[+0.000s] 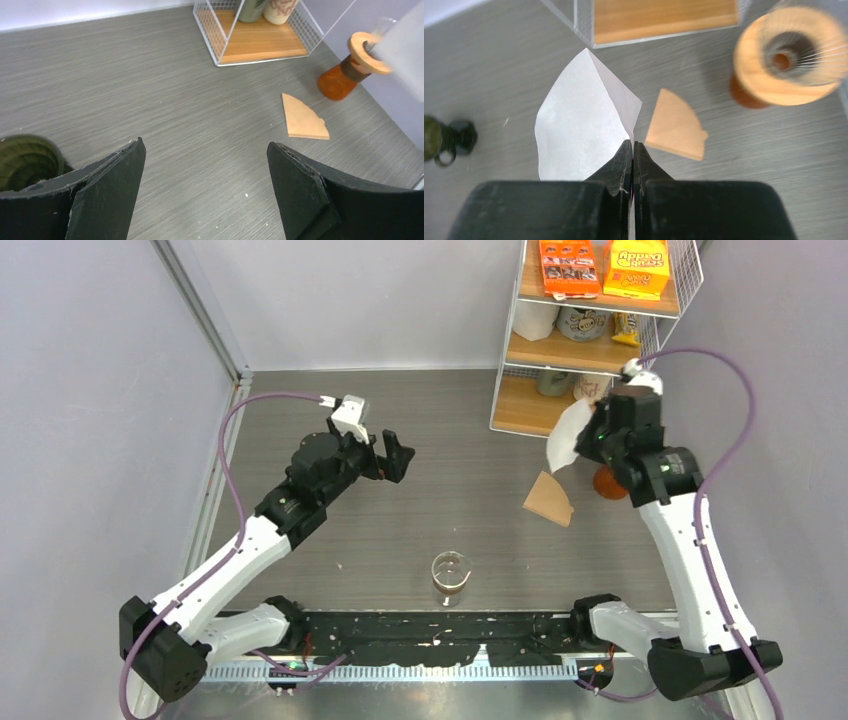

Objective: Place the coffee filter in the dripper

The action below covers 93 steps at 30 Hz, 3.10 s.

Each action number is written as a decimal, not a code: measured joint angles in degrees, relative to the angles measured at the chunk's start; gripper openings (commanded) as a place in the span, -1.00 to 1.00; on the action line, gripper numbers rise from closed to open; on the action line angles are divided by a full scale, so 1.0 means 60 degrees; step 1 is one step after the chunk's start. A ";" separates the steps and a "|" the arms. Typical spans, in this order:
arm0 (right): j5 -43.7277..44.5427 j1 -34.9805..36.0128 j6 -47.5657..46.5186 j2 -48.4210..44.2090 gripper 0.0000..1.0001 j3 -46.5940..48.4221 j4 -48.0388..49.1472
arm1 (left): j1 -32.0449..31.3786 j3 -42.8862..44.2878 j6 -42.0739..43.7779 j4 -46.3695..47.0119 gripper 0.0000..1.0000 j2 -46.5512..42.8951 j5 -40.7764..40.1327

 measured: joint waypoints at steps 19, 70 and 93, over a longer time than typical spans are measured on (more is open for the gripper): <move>-0.2444 -0.5311 -0.4124 0.3741 -0.90 0.4612 -0.2710 | 0.1475 -0.1388 -0.0295 0.1231 0.99 -0.0288 0.1450; -0.3734 -0.6940 -0.7890 0.5676 -0.87 0.3453 -0.1679 | 0.1920 -0.1446 -0.0299 0.1923 0.99 0.0004 0.2816; -0.3759 -0.6940 -0.7453 0.5628 -0.08 0.4302 -0.1603 | 0.1920 -0.1446 -0.0299 0.1953 0.99 0.0102 0.3056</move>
